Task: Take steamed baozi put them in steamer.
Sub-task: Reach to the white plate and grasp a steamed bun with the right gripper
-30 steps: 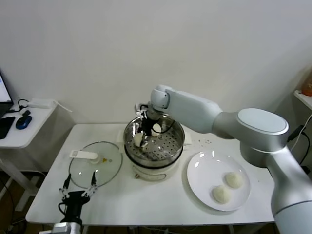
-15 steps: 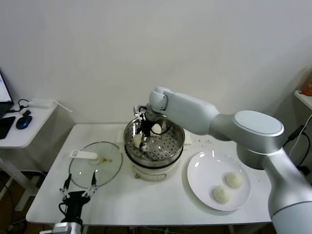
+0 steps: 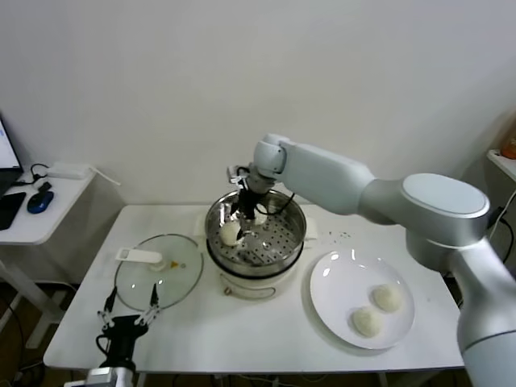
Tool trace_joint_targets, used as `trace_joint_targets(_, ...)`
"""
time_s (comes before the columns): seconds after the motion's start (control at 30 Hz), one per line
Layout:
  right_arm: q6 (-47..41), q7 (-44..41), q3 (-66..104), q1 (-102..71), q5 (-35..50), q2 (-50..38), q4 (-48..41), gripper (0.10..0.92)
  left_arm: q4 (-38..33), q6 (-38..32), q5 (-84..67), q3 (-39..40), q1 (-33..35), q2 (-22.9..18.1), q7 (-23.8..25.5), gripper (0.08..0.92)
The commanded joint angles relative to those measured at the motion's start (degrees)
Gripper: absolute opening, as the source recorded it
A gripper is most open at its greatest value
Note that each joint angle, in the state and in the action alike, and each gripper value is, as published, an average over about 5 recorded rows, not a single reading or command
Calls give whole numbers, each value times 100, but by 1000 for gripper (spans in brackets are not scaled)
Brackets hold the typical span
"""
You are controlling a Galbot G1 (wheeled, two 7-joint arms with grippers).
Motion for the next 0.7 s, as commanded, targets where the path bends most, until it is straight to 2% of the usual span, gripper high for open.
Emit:
trace_joint_targets(0.03,254,-68,-1127,1638,987,-1847,1996,823,3,24,24,25,-30,12,4,823)
trace_joint_targets(0.17,355,-89,-1518,2160,1017,-2724,2817,823,1,51,47,38,-57,17,4,823)
trace_joint_targets(0.4,432,-110,-1726,2076,399,-4109,3633,823,-18,65,51,24,-48,12,0,823)
trace_joint_targets(0.7,448,-128,-733,230,-970,-5340,4064,823,-51,18,67,2,21,-40,4,823)
